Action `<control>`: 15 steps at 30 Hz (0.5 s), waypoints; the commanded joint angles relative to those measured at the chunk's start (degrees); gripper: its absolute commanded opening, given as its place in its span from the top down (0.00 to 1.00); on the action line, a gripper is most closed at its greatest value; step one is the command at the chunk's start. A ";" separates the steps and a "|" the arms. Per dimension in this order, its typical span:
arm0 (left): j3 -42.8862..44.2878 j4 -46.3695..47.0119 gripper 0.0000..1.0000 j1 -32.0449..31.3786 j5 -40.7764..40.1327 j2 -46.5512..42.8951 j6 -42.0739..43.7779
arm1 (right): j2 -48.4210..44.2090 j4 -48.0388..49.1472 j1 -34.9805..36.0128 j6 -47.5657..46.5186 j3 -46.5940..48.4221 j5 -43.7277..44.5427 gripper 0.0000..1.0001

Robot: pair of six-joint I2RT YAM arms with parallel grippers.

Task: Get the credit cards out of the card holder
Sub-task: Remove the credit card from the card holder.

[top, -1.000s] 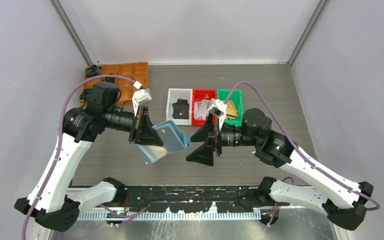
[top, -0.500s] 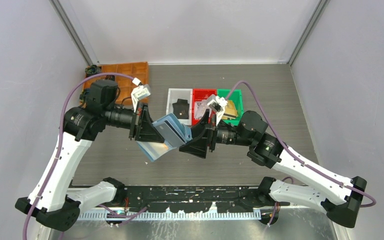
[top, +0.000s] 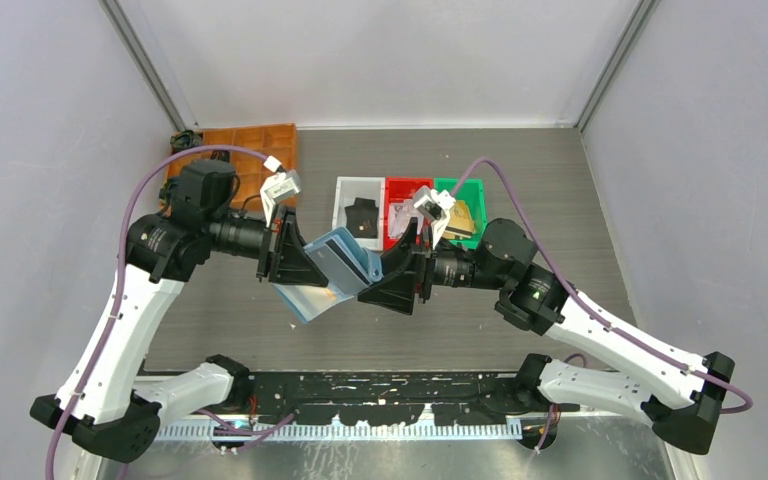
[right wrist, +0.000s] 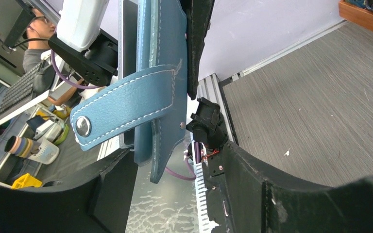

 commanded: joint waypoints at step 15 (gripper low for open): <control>2.75 -4.49 1.00 -0.40 0.89 -1.07 4.89 | 1.03 6.71 -0.30 4.11 7.24 3.58 0.40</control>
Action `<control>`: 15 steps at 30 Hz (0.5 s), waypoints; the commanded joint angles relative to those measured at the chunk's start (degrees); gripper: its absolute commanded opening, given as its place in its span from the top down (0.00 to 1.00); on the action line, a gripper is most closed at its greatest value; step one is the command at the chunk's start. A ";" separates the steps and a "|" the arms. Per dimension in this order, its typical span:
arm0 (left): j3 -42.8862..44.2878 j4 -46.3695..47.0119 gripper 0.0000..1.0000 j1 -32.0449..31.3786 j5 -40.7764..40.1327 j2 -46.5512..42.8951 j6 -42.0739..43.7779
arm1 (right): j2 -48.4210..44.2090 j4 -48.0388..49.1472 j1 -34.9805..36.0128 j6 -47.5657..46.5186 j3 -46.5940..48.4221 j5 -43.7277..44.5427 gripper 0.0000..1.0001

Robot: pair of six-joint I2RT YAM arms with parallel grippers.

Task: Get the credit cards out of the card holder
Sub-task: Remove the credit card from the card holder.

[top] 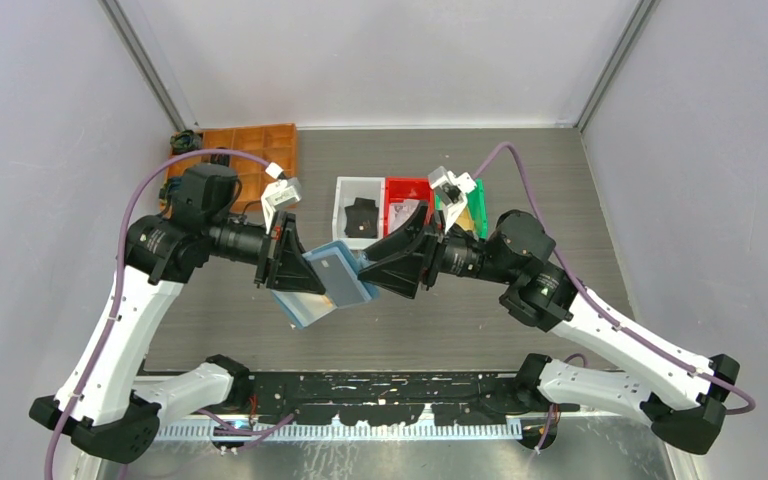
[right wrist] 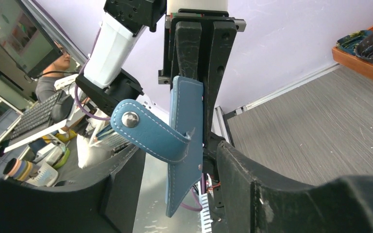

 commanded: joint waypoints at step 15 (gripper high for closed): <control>3.43 -0.43 1.00 -0.16 1.31 -0.82 1.37 | 1.95 1.82 -0.15 0.59 2.97 -1.80 0.63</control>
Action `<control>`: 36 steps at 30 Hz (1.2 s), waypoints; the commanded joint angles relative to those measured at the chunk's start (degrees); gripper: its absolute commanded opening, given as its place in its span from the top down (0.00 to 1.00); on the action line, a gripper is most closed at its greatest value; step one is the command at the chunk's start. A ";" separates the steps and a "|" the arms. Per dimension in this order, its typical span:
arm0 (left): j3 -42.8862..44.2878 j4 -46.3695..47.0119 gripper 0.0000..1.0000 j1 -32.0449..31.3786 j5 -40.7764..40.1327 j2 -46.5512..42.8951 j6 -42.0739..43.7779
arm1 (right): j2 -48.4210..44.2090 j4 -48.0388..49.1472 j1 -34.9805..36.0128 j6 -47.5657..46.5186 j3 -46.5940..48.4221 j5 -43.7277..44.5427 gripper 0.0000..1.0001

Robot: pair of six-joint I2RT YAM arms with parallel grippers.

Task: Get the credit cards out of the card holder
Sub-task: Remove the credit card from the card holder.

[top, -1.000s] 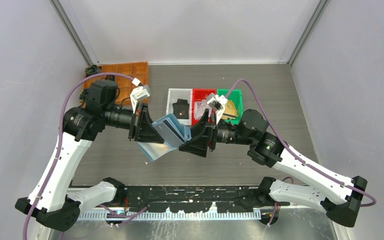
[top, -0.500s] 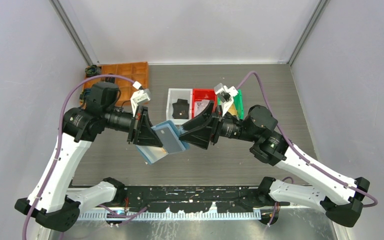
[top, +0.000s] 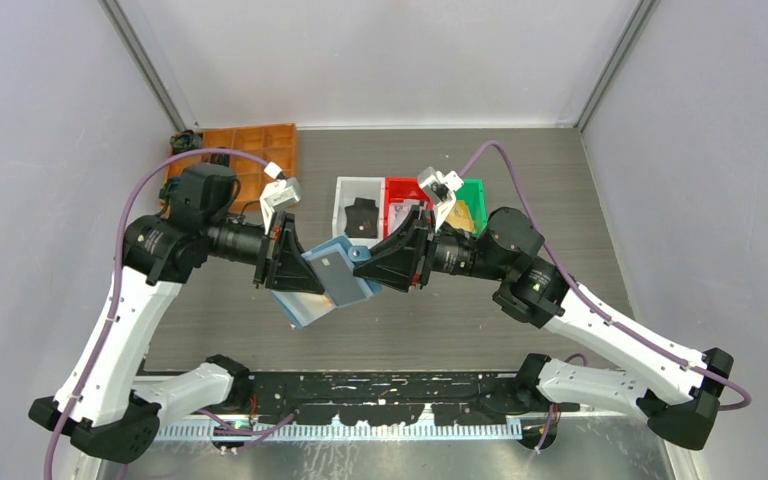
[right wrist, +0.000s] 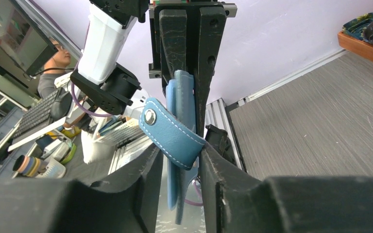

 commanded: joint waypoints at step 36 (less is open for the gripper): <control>4.42 0.62 1.00 -0.12 3.02 -0.13 1.05 | 3.13 -8.68 3.02 -6.84 7.13 0.72 0.65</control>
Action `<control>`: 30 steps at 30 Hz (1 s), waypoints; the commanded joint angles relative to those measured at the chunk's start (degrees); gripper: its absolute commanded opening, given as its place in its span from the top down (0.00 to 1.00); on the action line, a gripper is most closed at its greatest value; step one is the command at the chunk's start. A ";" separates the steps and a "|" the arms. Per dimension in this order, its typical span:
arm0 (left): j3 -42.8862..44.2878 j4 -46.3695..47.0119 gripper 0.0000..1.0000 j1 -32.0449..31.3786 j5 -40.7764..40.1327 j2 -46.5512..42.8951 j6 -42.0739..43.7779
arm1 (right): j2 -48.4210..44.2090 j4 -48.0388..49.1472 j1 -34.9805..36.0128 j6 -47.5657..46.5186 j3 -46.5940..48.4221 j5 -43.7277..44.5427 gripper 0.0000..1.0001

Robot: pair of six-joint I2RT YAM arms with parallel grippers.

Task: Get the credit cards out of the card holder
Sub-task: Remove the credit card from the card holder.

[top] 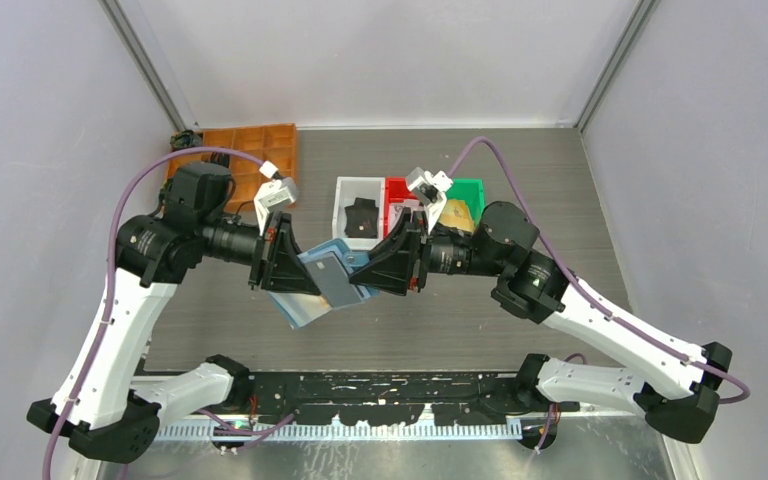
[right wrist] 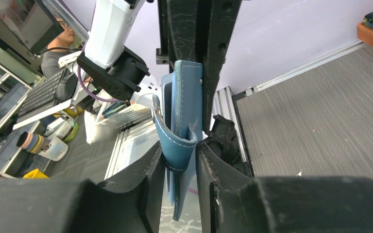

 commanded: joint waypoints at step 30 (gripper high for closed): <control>6.62 3.88 1.00 -0.14 5.72 -1.15 4.07 | 1.60 5.69 3.38 0.30 2.26 -7.36 0.78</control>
